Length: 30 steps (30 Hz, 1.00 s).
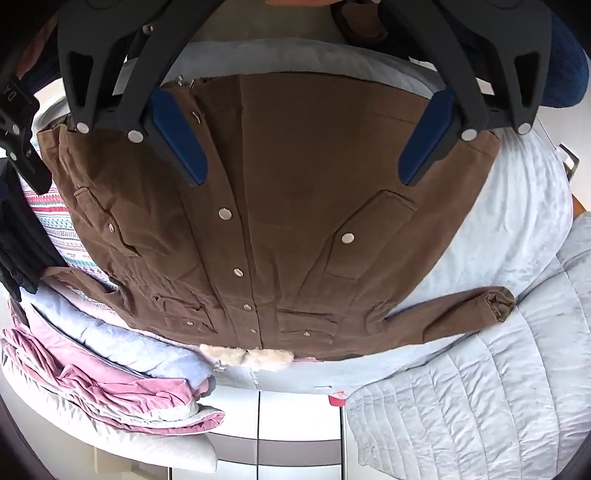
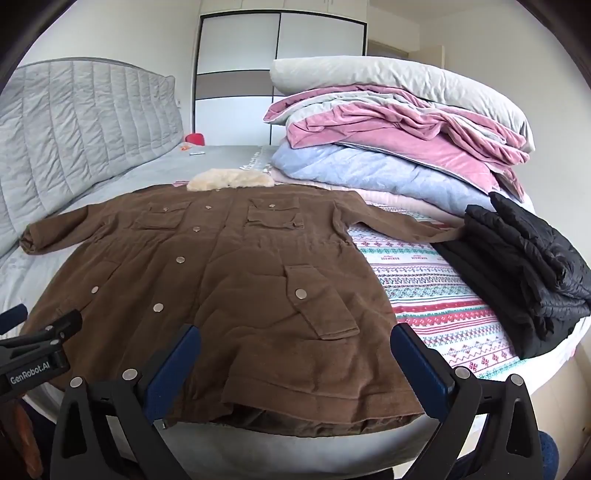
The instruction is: Fold large clothes
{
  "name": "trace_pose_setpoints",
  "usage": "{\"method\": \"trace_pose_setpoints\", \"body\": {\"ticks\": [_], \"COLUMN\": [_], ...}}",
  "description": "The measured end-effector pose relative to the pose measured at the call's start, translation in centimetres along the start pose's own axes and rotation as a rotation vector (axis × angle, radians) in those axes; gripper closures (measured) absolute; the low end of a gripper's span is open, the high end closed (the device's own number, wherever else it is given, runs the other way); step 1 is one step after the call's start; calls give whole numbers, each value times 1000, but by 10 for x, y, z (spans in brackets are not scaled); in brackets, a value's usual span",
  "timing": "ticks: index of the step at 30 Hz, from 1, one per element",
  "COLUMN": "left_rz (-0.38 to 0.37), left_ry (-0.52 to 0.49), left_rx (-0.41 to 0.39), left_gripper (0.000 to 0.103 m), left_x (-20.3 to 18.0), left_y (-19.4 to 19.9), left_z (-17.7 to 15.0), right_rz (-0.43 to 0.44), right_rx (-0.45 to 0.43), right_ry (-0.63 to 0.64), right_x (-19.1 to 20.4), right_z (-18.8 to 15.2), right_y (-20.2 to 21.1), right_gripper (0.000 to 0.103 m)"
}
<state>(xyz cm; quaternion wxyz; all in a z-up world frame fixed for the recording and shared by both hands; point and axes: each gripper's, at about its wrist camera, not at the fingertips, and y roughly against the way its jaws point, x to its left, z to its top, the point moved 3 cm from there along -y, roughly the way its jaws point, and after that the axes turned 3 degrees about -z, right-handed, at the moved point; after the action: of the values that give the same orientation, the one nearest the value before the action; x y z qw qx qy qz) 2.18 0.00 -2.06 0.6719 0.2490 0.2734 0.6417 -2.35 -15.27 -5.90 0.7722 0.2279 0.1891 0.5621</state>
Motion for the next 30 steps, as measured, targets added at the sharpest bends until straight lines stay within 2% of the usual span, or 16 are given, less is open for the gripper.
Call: {"method": "trace_pose_setpoints", "body": {"ticks": [8,16,22,23,30], "left_rz": [16,-8,-13,-21,6], "left_ry": [-33,-21,-8,1,-37], "left_rx": [0,13,50,75,39], "left_gripper": [0,0,0,0,0], "left_x": [7,-1,-1,-1,0], "left_y": [1,-6,-8,-8,-6], "left_z": [1,-7,-10,-10,-7], "right_rz": [13,22,20,20,10], "right_rx": [4,17,21,23,27], "right_ry": [-2,7,10,10,22], "right_x": [1,3,2,1,2], "right_z": [0,-3,-4,-4,-4], "right_y": [-2,-4,-5,-5,-7], "right_gripper": [0,0,0,0,0]}}
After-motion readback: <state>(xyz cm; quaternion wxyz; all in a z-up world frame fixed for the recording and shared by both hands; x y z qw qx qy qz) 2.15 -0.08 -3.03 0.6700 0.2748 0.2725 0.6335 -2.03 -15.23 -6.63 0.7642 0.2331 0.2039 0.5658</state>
